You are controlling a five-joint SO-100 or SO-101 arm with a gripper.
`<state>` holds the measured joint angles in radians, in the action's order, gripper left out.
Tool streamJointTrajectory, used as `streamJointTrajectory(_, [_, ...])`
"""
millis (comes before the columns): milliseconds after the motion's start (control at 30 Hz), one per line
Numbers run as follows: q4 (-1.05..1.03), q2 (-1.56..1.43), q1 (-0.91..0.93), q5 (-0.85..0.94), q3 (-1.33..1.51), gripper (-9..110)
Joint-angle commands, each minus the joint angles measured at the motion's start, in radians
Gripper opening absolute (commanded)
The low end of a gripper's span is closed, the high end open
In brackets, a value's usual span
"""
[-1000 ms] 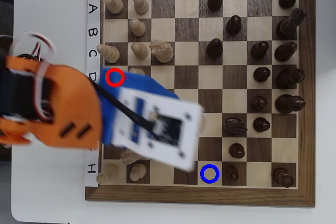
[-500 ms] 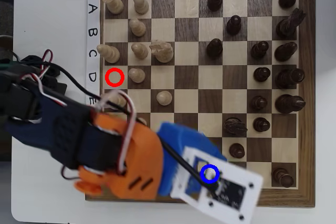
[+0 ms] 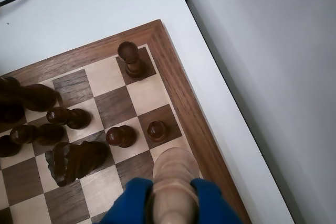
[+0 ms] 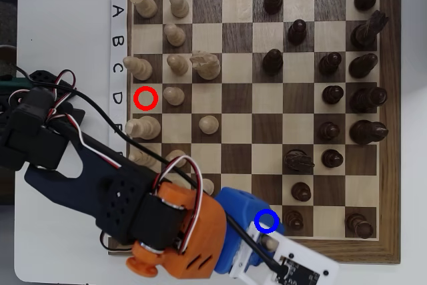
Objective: Move the piece to destination
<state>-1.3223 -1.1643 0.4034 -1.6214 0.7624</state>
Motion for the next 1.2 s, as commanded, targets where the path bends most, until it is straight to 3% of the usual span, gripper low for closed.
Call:
streamJointTrajectory(0, [0.098,-0.031,0.035,-0.015,-0.078,0])
streamJointTrajectory(1167, [0.173,0.02,0.028,-0.067,0.114,0])
